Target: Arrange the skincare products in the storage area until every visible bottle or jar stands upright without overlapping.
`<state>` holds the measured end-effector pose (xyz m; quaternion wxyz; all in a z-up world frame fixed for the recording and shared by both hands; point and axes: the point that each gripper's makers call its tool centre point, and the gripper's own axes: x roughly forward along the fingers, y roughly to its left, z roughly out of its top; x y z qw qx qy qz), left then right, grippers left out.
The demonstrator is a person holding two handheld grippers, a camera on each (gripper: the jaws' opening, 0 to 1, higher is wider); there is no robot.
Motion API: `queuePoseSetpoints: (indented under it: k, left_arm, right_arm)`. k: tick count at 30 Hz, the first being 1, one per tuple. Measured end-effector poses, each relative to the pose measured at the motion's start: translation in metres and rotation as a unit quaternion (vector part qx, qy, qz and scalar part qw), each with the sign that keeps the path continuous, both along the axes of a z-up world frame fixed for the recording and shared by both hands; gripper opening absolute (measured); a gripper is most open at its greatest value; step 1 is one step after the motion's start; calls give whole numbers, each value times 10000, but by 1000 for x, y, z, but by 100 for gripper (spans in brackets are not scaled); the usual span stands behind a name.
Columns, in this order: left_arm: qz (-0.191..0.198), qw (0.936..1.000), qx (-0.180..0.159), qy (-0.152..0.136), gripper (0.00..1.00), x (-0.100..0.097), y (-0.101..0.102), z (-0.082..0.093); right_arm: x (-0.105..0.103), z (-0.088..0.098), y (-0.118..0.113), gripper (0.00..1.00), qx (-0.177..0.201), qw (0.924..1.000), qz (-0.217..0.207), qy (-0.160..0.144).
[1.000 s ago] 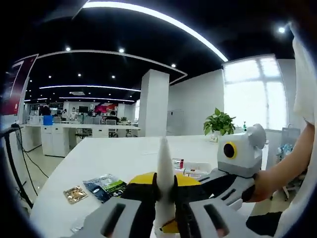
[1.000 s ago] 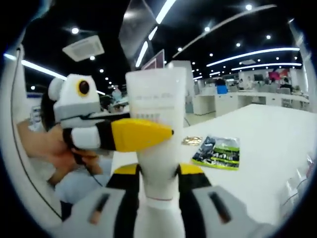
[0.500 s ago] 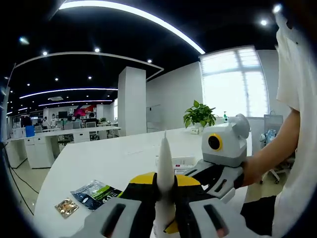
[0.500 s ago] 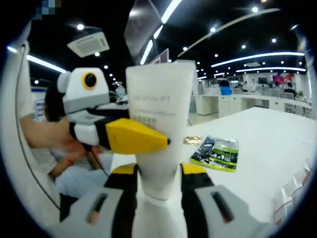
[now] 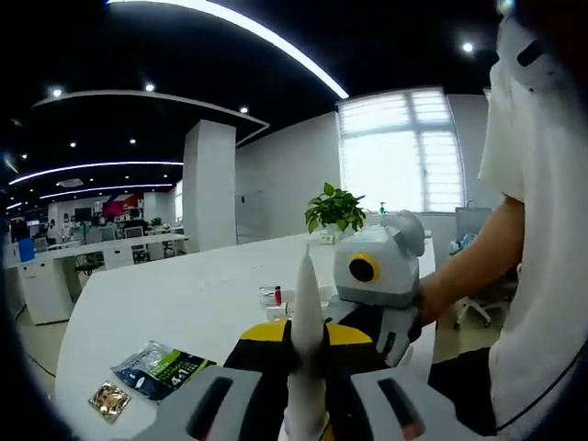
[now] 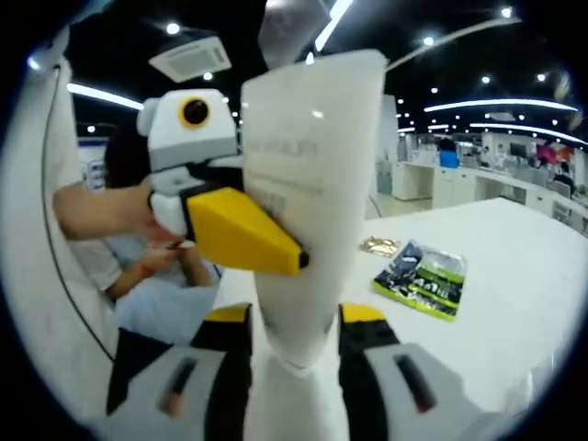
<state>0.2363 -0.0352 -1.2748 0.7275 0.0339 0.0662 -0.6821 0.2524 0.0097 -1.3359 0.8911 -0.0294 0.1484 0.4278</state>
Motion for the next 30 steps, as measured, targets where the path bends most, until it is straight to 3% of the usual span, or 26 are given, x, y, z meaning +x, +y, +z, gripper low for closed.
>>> queuePoseSetpoints:
  k: [4,8,20,30]
  left_arm:
    - [-72,10000,11,34,13,-1,-1,0]
    - [1,9999,29,-154,14,0,-2,-1]
    - [549,9984,-130,75,20,6,1,1]
    - [973,9937,-486,279,23,10,15,8]
  right_arm:
    - [1,0,-3,27,101,9998,-126,151]
    - [2,0,-3,26,123,9994,-279,176]
    - [6,-1,-3,24,53,9971,-753,72]
    - [8,0,-13,24,117,9955,-933,81]
